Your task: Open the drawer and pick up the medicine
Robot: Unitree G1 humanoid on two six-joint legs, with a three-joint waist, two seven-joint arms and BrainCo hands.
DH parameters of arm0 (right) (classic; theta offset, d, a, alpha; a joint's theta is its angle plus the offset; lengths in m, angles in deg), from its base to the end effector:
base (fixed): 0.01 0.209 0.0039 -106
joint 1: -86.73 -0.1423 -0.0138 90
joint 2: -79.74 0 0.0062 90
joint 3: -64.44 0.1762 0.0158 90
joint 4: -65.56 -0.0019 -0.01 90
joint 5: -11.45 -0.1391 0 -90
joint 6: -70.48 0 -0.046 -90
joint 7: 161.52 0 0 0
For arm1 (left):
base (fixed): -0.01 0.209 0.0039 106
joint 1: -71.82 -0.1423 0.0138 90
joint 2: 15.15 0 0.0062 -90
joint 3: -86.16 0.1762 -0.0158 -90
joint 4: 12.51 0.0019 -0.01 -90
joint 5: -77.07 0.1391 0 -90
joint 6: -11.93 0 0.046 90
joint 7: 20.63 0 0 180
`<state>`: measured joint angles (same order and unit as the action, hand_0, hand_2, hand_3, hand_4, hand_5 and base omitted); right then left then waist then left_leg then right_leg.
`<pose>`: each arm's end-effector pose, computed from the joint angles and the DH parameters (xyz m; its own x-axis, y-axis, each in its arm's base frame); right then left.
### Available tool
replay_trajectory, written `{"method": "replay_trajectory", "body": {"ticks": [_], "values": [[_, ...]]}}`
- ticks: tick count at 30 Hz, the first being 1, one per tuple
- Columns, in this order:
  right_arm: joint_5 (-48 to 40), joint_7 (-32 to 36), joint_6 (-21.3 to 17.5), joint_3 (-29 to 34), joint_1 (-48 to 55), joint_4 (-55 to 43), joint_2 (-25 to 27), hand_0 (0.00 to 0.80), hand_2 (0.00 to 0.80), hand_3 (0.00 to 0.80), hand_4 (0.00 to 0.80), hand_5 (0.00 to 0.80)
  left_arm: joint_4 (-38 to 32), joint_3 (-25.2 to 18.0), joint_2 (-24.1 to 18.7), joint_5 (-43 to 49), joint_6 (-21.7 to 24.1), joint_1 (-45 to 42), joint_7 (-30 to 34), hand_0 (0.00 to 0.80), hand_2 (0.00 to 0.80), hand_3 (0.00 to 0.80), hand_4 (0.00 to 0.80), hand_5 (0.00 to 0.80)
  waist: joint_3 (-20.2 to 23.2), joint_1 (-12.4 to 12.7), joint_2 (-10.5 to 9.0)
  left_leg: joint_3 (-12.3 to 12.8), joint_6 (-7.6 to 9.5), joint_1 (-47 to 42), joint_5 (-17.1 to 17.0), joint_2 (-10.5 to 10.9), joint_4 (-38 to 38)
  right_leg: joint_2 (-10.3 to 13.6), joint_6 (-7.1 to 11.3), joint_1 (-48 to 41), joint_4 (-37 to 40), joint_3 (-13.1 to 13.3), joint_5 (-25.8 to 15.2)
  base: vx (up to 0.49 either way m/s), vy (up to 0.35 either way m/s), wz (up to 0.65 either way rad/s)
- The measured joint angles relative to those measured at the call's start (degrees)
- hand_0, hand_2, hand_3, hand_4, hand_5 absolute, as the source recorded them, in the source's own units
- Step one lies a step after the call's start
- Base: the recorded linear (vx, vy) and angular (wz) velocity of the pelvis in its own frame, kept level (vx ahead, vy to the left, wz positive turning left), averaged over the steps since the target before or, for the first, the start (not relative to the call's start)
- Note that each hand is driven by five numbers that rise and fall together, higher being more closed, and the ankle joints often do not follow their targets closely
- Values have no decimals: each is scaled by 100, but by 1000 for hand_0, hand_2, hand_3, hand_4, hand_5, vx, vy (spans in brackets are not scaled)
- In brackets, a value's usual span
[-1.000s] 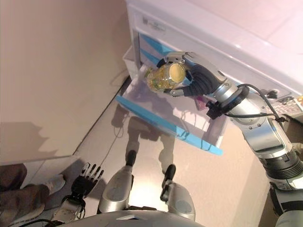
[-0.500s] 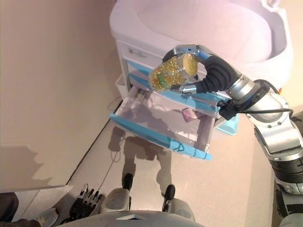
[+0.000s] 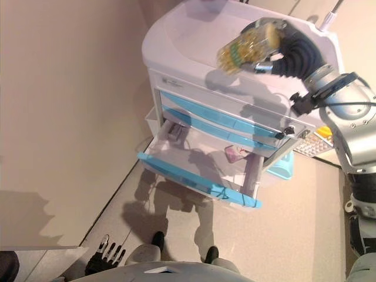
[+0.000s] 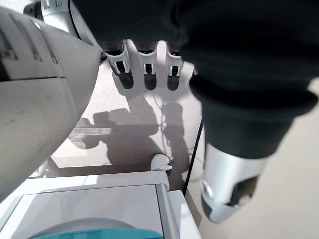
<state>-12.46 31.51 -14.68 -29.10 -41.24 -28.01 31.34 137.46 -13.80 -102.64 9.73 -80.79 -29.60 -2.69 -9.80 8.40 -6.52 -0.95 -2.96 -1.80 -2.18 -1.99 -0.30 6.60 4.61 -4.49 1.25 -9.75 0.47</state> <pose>0.2552 -0.2450 0.2840 0.8366 0.3945 0.3801 -0.0689 0.7642 -0.6413 0.0290 0.2463 -0.1038 0.5734 0.1617 -0.8032 -0.7919 0.3607 -0.4927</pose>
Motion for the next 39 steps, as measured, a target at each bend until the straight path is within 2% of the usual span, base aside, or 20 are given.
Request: {"method": "replay_trajectory", "body": {"ticks": [6, 13, 19, 25, 32, 39], "values": [[263, -263, 196, -664, -691, 1198, 287, 800, 800, 800, 800, 800, -13, -3, -26, 12, -141, -59, -123, 0, 0, 0, 0, 0, 21, 16, 5, -49, -2, -67, 1, 4, 9, -8, 4, -123, 90, -39, -27, 35, 6, 4], [383, -294, 407, -1580, -1581, 2625, 480, 800, 800, 800, 800, 800, -36, -2, -146, 54, -351, -60, -295, 0, 0, 0, 0, 0, 61, 154, 19, -88, -5, -149, -1, 7, 70, -16, 5, -235, 183, -84, -37, 20, 3, 2], [716, -40, 499, -2177, -1914, 3322, 484, 800, 800, 800, 800, 800, -89, -1, -217, 186, -468, -47, -379, 0, 0, 0, 0, 0, 62, 273, 19, -148, -8, -177, -1, 10, 71, -21, -1, -339, 271, -179, -44, 18, -5, 5], [961, 544, 508, -2677, -1925, 3840, 479, 800, 800, 800, 800, 800, -119, -1, -327, 223, -519, -49, -473, 0, 0, 0, 0, 0, 62, 419, 18, -215, -11, -191, -3, 17, 72, -22, -2, -392, 276, -228, -44, 14, -3, 6], [1111, 1103, 485, -2786, -2197, 4397, 436, 800, 800, 800, 800, 800, -121, -1, -363, 268, -611, -49, -486, 0, 0, 0, 0, 0, 59, 482, 12, -302, -25, -195, -13, 23, 71, -27, -2, -456, 300, -331, -44, 15, -10, 5], [1237, 1338, 308, -2781, -2251, 4936, 406, 800, 800, 800, 800, 800, -120, 0, -487, 429, -622, -55, -484, 0, 0, 0, 0, 0, 64, 622, -21, -332, -29, -232, -15, 27, 72, -30, -2, -520, 326, -355, -44, 5, -1, 2]]}}
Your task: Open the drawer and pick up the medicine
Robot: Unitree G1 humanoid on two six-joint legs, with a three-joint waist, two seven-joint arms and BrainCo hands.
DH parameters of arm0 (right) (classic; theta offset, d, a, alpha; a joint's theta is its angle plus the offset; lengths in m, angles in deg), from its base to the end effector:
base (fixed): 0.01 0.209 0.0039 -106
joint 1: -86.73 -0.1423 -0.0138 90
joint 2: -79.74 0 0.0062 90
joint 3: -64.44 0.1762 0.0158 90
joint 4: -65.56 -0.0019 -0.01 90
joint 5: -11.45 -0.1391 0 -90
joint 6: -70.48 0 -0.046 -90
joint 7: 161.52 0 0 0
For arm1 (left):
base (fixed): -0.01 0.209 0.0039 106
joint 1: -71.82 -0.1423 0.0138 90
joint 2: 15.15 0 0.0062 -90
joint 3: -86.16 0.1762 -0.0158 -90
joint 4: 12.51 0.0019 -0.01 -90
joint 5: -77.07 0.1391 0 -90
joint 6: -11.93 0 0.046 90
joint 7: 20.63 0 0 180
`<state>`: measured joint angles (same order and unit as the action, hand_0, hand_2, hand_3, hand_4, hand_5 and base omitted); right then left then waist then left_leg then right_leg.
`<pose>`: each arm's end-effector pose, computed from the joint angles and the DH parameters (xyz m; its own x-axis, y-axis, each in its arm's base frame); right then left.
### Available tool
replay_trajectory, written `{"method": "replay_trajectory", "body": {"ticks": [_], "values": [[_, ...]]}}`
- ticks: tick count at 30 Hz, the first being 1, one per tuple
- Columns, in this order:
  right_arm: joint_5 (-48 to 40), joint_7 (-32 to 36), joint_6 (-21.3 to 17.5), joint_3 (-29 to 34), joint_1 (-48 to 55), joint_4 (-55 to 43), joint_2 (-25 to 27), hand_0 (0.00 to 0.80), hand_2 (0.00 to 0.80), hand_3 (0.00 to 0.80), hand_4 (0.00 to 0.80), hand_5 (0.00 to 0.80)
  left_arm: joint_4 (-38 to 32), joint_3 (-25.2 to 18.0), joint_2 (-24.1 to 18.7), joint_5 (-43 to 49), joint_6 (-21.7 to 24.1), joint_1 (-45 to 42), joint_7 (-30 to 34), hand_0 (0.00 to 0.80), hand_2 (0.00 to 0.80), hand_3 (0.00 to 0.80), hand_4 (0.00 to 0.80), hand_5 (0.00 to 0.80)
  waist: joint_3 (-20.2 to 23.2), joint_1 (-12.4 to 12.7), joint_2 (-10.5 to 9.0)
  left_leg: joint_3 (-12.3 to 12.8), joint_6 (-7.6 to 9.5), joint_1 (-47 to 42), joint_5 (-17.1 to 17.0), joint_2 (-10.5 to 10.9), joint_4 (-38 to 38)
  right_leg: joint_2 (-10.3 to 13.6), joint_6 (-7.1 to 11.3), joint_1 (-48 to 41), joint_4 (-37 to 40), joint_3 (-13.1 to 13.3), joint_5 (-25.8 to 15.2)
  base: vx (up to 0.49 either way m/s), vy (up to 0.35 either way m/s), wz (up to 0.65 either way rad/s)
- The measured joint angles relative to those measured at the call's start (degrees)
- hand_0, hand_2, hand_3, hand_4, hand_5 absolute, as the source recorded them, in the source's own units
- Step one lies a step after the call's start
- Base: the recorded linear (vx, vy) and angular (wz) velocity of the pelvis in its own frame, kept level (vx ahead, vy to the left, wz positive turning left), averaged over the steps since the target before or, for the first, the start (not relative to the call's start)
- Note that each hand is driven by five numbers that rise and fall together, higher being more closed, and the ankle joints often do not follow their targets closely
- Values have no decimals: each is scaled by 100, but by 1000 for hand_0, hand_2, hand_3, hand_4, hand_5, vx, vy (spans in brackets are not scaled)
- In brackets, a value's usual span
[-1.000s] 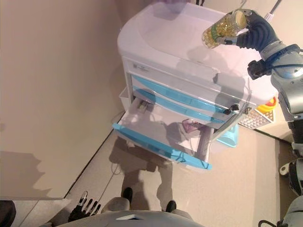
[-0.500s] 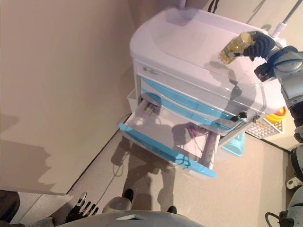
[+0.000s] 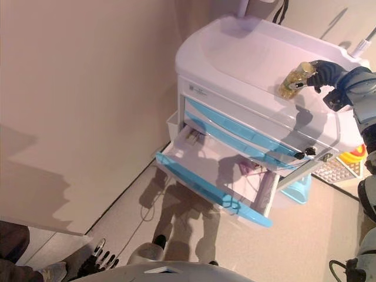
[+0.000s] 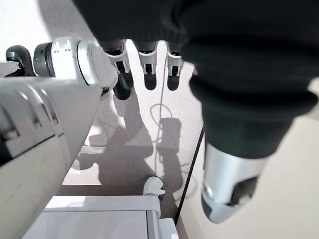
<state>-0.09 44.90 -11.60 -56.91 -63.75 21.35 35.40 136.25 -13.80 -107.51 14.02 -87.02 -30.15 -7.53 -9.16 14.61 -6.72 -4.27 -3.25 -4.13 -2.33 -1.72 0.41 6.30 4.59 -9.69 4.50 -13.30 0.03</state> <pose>0.3055 -0.3257 0.2609 0.9705 -0.0460 -0.2368 -0.1568 0.6259 -0.7640 0.0279 0.2697 -0.0950 0.4737 0.1479 -0.8682 -0.8180 0.4392 -0.3715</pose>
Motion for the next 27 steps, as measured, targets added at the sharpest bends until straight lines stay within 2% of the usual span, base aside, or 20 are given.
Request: {"method": "replay_trajectory", "body": {"ticks": [6, 7, 8, 19, 27], "values": [[218, 10, -162, 0, -9, 157, -2, 800, 800, 800, 800, 800, 0, 0, -50, 1, -1, 2, 19, 0, 0, 0, 0, 0, -4, 72, -35, -12, -1, -6, -1, 3, -1, -1, 0, -14, 2, -11, 0, 0, 0, 0], [219, 7, -162, 0, -8, 163, -2, 85, 85, 85, 85, 85, 0, 1, -50, 1, -9, 2, 29, 0, 0, 0, 0, 0, -4, 74, -38, -13, -2, -6, -2, 3, -1, -1, 0, -14, 2, -11, 0, 0, 0, 0], [226, -8, -160, 0, -8, 163, -2, 0, 0, 0, 0, 0, -1, 0, -50, 1, -27, 3, 32, 0, 0, 0, 0, 0, -4, 73, -39, -13, -2, -6, -2, 3, -1, -1, 0, -14, 2, -10, 0, 0, 0, 0], [401, -175, -42, -19, -3, 221, -44, 0, 0, 0, 0, 0, -4, 3, -51, -1, -105, 3, 39, 0, 0, 0, 0, 0, -6, 63, -38, -2, -2, -6, -1, 4, 1, 0, -1, -5, 5, 1, 0, 0, 0, 0], [367, -585, 3, -91, -126, 70, -43, 0, 0, 0, 0, 0, -4, 3, -51, -4, -104, 1, 40, 0, 0, 0, 0, 0, -9, 0, -33, 15, -2, -6, -1, 1, 10, 1, -1, 11, 4, 20, 0, 0, 0, 0]]}}
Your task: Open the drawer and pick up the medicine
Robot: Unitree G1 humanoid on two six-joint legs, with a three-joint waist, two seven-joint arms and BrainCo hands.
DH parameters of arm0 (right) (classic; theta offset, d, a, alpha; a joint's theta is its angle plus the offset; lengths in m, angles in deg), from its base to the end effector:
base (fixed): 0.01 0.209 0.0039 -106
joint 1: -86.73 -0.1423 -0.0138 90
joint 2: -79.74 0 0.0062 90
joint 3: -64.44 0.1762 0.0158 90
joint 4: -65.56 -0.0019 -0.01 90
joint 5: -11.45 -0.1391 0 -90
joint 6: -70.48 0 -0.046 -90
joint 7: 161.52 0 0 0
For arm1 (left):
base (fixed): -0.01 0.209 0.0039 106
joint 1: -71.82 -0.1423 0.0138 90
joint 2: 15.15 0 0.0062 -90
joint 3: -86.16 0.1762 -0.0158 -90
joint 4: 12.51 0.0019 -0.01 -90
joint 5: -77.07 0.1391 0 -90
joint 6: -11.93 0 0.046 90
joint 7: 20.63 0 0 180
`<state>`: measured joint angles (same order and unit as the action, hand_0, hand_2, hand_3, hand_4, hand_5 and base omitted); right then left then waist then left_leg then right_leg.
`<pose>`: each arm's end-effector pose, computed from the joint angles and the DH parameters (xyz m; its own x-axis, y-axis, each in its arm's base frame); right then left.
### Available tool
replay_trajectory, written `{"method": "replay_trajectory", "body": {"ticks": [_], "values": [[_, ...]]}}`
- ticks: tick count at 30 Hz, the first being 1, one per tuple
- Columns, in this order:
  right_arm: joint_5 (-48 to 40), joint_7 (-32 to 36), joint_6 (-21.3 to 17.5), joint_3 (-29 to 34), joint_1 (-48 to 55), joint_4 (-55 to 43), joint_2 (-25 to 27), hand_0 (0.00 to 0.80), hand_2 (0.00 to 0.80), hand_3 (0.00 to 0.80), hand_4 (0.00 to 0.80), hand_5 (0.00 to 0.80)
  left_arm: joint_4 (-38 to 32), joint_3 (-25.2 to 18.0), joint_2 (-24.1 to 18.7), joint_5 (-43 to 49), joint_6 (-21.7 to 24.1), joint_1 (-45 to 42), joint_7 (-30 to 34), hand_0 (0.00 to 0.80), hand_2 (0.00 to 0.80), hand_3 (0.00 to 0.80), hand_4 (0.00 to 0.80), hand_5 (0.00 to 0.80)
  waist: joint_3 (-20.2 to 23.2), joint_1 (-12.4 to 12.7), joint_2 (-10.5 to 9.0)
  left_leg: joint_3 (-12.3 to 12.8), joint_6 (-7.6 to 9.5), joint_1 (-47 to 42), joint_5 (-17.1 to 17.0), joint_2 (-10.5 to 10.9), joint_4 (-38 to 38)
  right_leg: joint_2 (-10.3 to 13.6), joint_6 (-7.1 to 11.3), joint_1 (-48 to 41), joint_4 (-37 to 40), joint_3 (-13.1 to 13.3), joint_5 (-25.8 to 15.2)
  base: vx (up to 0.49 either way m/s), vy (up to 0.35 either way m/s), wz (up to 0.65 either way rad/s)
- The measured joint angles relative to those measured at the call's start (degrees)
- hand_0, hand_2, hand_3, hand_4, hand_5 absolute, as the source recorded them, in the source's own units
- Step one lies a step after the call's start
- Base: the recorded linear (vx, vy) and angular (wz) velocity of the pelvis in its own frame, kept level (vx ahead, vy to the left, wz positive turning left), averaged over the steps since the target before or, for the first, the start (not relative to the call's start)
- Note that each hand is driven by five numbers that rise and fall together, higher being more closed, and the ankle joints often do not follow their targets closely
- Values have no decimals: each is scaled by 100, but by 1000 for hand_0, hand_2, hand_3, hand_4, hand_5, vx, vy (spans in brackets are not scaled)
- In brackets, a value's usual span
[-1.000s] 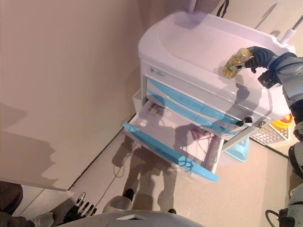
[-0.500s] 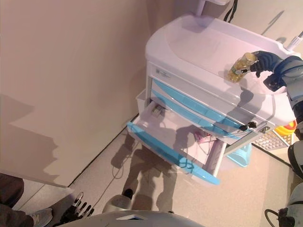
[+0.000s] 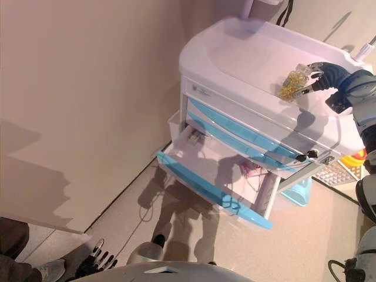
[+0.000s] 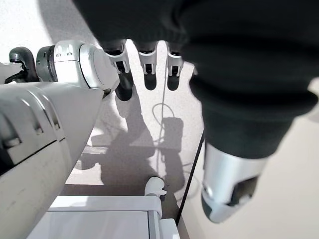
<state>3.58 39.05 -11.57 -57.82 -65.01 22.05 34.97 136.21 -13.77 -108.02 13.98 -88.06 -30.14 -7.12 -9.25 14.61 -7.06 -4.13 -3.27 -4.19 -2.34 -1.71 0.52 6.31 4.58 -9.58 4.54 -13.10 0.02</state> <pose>0.3075 -0.3236 0.2636 0.9784 -0.1299 -0.1609 -0.0598 0.5673 -0.8213 0.0279 0.2717 -0.0941 0.4743 0.1355 -0.8699 -0.8150 0.4413 -0.3756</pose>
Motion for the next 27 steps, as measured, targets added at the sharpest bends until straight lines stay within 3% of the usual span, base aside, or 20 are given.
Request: {"method": "replay_trajectory", "body": {"ticks": [13, 16, 22, 27], "values": [[-131, -672, 181, -41, -476, -210, 128, 0, 0, 0, 0, 0, -2, 7, 9, -28, 2, -3, 3, 0, 0, 0, 0, 0, -49, -202, 77, 100, 2, -31, -2, -13, 68, -1, 0, 58, 0, 107, -1, -15, 1, -3], [-151, -901, 192, -248, -846, -312, 397, 0, 0, 0, 0, 0, -6, 9, 11, -27, 7, 15, 51, 0, 0, 0, 0, 0, -47, -254, 83, 173, 2, -34, -2, -18, 98, -1, 0, 110, -8, 159, -3, -15, -4, -12], [-437, -1175, 238, -245, -1343, -1126, 1085, 0, 0, 0, 0, 0, -129, 120, 12, 235, 30, 5, 225, 0, 0, 0, 0, 0, -46, -453, 85, 308, 2, -149, -2, -33, 191, -11, 1, 107, 1, 296, -3, -26, -7, -11], [-733, -1359, 337, 31, -1206, -2158, 1305, 0, 0, 0, 0, 0, -447, 429, 15, 784, 212, -5, 468, 0, 0, 0, 0, 0, -31, -771, 110, 472, 3, -219, -1, -54, 215, -19, 5, 148, -35, 456, -6, -42, -10, -16]]}}
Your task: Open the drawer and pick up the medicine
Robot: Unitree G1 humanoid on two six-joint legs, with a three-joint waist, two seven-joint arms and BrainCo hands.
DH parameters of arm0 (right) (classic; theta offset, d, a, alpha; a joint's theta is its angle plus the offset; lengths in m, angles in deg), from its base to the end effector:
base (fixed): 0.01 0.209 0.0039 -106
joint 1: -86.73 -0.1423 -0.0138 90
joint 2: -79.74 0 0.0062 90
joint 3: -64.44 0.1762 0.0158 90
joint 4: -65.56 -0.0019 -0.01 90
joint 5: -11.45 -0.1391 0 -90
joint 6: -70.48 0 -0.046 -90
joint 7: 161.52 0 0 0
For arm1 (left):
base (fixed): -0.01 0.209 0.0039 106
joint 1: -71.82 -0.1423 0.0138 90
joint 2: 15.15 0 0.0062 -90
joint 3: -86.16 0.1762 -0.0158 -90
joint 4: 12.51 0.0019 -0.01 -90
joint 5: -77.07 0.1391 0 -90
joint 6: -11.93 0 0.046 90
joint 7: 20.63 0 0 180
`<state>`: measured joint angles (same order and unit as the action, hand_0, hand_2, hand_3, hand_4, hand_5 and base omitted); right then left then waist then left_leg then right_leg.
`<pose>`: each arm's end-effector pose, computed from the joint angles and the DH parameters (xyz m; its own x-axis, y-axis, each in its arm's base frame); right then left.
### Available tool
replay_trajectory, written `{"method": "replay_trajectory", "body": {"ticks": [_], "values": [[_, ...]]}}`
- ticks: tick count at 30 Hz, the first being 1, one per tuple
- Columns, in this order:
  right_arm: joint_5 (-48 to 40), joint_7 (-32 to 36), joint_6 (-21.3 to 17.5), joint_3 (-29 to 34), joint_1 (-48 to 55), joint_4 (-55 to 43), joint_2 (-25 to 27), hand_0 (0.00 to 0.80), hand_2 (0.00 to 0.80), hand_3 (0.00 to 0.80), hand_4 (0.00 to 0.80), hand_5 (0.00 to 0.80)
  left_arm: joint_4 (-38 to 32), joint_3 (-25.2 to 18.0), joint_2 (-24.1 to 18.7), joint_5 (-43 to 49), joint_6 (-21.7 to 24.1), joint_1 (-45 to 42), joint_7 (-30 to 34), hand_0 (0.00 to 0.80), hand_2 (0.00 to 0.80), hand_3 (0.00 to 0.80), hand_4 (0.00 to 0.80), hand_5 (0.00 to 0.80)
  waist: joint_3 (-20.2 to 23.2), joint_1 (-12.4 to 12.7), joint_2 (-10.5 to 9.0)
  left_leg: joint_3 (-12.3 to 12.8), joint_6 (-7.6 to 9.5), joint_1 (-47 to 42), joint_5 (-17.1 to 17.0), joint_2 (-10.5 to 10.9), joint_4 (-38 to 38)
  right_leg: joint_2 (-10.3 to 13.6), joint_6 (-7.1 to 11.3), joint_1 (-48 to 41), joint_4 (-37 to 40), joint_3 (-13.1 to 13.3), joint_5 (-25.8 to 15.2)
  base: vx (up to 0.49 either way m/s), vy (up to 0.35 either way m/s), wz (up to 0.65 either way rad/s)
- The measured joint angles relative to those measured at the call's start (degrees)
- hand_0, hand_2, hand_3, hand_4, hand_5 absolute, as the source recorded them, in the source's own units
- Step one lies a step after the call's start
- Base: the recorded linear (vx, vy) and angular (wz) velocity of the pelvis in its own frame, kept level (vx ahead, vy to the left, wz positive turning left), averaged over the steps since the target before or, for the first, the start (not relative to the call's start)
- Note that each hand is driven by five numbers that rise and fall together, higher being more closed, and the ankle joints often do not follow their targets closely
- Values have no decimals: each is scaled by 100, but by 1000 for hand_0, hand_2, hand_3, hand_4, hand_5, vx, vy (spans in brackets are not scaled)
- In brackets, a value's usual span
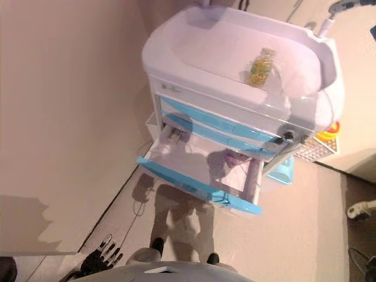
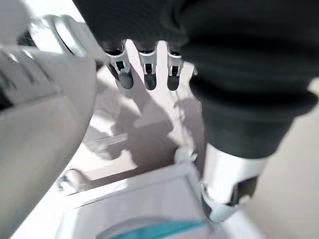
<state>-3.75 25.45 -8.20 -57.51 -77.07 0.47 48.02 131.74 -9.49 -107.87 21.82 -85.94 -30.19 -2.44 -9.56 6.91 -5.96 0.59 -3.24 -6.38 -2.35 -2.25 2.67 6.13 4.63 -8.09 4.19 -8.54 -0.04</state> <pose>0.2662 -0.2927 0.3743 0.9168 -0.0603 0.3948 0.3716 0.4907 -0.7881 0.0418 0.2654 -0.0921 0.5679 0.0449 -0.8218 -0.6541 0.6308 -0.4176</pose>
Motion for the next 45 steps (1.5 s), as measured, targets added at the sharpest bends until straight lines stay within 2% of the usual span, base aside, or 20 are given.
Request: {"method": "replay_trajectory", "body": {"ticks": [2, 5, 9, 13, 15, 21, 24, 26, 29, 31, 32, 37, 45], "values": [[-188, -82, 40, 389, 306, -486, 18, 0, 0, 0, 0, 0, -161, 91, 12, 297, 79, 39, 34, 0, 0, 0, 0, 0, 25, -137, 30, 107, 1, 1, 0, -49, 8, -4, 1, 72, -26, 74, -23, -50, -18, -22], [-516, -222, 45, 1629, 1619, -1422, 19, 0, 0, 0, 0, 0, -418, 264, -4, 825, 236, 15, 149, 0, 0, 0, 0, 0, 52, -238, 80, 183, 5, -2, 1, -30, 17, -17, -7, 120, -35, 155, -67, -35, -22, -19], [-684, -342, 41, 3005, 3487, -2094, -176, 0, 0, 0, 0, 0, -583, 521, -3, 1522, 448, 20, 148, 0, 0, 0, 0, 0, 97, -496, 163, 289, 6, -1, 1, -46, 32, -38, -8, 189, -60, 274, -73, -35, -15, -13], [-950, -296, -8, 3983, 4942, -2819, -696, 0, 0, 0, 0, 0, -638, 856, -14, 2312, 666, 18, 130, 0, 0, 0, 0, 0, 162, -779, 325, 480, 5, -56, 2, -75, 111, -71, -11, 278, -37, 472, -120, -31, -13, -26], [-972, -153, -46, 4285, 5517, -3156, -1163, 0, 0, 0, 0, 0, -630, 1039, -33, 2677, 708, 65, 104, 0, 0, 0, 0, 0, 173, -907, 392, 559, 4, -128, 2, -89, 178, -88, -14, 271, -20, 538, -136, -18, -23, -23], [-1507, 878, -45, 4186, 6782, -3863, -2103, 0, 0, 0, 0, 0, -655, 1784, -238, 4134, 1095, 547, -60, 0, 0, 0, 0, 0, 161, -1307, 487, 864, 2, -225, 6, -129, 235, -102, 25, 373, -34, 808, -159, -10, -15, -25], [-1870, 1461, -61, 3931, 7111, -3874, -2357, 0, 0, 0, 0, 0, -675, 2183, -419, 4663, 1219, 781, -271, 0, 0, 0, 0, 0, 50, -1493, 554, 1072, 12, -313, 27, -132, 237, -97, 71, 392, -29, 932, -197, -6, 9, -34], [-1966, 1895, -114, 3673, 7225, -3862, -2522, 0, 0, 0, 0, 0, -702, 2246, -499, 4860, 1220, 930, -354, 0, 0, 0, 0, 0, -17, -1661, 619, 1179, 8, -365, 43, -138, 237, -97, 87, 405, -35, 971, -220, -11, 17, -29], [-1973, 2410, -197, 3385, 7370, -3843, -2529, 0, 0, 0, 0, 0, -730, 2384, -575, 4870, 1262, 1244, -535, 0, 0, 0, 0, 0, -137, -1734, 739, 1342, 8, -391, 47, -143, 236, -87, 100, 486, -35, 988, -301, -26, 49, -27], [-1973, 2410, -197, 3385, 7370, -3843, -2529, 0, 0, 0, 0, 0, -730, 2384, -575, 4870, 1262, 1244, -535, 0, 0, 0, 0, 0, -137, -1734, 739, 1342, 8, -391, 47, -143, 236, -87, 100, 486, -35, 988, -301, -10, 31, -12], [-1986, 2716, -216, 3292, 7373, -3842, -2524, 0, 0, 0, 0, 0, -843, 2397, -663, 4960, 1312, 1452, -573, 0, 0, 0, 0, 0, -229, -1856, 851, 1406, 6, -404, 47, -147, 237, -93, 97, 491, -31, 1034, -329, -26, 102, -16], [-2307, 3142, -141, 2965, 7362, -3608, -2624, 0, 0, 0, 0, 0, -820, 2621, -858, 5091, 1332, 1685, -622, 0, 0, 0, 0, 0, -333, -1987, 942, 1530, 7, -367, 48, -131, 236, -98, 95, 679, -132, 1169, -328, -32, 83, -16], [-2425, 3660, 113, 2349, 7600, -3023, -2804, 0, 0, 0, 0, 0, -623, 2845, -1510, 5070, 1445, 2402, -684, 0, 0, 0, 0, 0, -779, -2120, 1122, 1765, 36, -284, 57, -46, 234, -66, 126, 1189, -504, 1434, -319, -60, 90, -27]]}}
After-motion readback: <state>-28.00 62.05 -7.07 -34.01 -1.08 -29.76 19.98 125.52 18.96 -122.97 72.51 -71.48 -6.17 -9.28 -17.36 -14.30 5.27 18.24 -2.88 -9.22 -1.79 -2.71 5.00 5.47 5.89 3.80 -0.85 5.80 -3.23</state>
